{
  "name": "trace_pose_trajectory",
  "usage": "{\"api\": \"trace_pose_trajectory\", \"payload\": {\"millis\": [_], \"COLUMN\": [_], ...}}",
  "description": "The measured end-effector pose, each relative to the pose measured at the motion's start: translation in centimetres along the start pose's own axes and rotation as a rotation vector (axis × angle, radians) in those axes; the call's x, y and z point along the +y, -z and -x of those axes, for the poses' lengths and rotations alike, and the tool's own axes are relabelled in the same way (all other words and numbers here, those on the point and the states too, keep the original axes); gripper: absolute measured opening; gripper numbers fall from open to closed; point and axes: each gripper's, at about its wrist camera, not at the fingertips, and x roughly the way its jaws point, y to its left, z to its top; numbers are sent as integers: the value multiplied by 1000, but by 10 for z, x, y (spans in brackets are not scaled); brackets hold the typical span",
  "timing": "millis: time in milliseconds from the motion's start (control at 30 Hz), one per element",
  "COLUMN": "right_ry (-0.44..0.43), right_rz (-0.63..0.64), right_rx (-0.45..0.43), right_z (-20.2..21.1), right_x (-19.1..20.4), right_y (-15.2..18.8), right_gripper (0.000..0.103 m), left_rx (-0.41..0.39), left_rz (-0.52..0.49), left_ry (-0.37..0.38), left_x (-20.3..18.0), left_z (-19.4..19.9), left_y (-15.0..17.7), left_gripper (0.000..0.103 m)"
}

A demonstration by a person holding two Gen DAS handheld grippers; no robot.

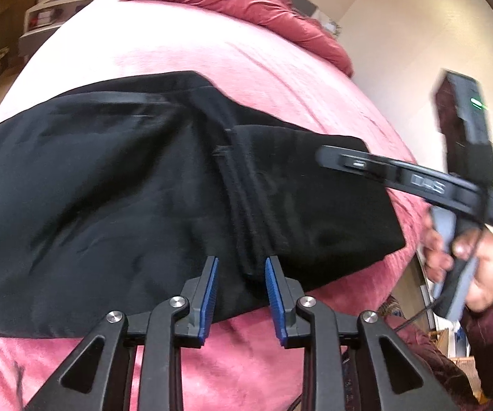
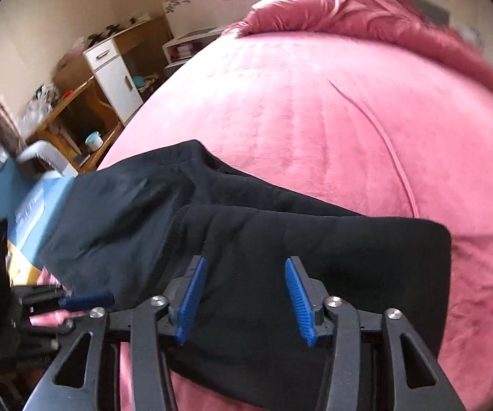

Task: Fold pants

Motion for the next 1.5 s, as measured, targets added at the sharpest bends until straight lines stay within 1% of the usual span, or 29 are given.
{"api": "trace_pose_trajectory", "payload": {"millis": [33,100,200,233,300,333,367,500,633,700,867,1000,1133,1233,1300,1367,1500], "right_ry": [-15,-29,-63,-60,3,21,34,27,-1,-7,-21,-41,-59,-66,-51,-33,-14], "right_rz": [4,22,48,63,97,109,124,123,83,67,29,10,6,17,39,53,55], "right_rx": [6,17,47,64,99,107,94,64,38,21,0,-2,5,29,47,59,58], "right_z": [-4,-16,-39,-49,-72,-81,-88,-81,-67,-57,-35,-22,-9,-13,-21,-29,-41], "right_x": [1,6,18,22,31,32,34,35,31,29,28,30,40,48,55,59,61], "right_y": [-1,-7,-17,-20,-22,-22,-21,-19,-12,-8,11,28,49,58,62,62,56], "right_gripper": [40,38,37,37,37,38,38,38,38,38,38,38,38,40,40,42,43], "left_rx": [-3,2,38,58,85,90,85,56,31,16,-21,-43,-65,-80,-85,-89,-96], "left_rz": [-12,-34,-57,-72,-85,-85,-85,-88,-89,-81,-68,-48,-19,-6,3,16,33], "left_ry": [2,-1,-34,-53,-111,-117,-118,-147,-195,-218,-297,-325,-344,-362,-365,-370,-378], "left_x": [-2,-6,-11,-12,-13,-13,-13,-17,-18,-17,-8,-4,0,3,4,6,10], "left_z": [-1,-3,-13,-18,-26,-28,-27,-22,-13,-7,10,28,43,53,55,58,65], "left_y": [1,2,3,4,6,7,7,7,7,7,12,13,14,15,14,14,16], "left_gripper": [29,29,29,29,29,29,29,31,32,35,38,42,44,46,46,47,47]}}
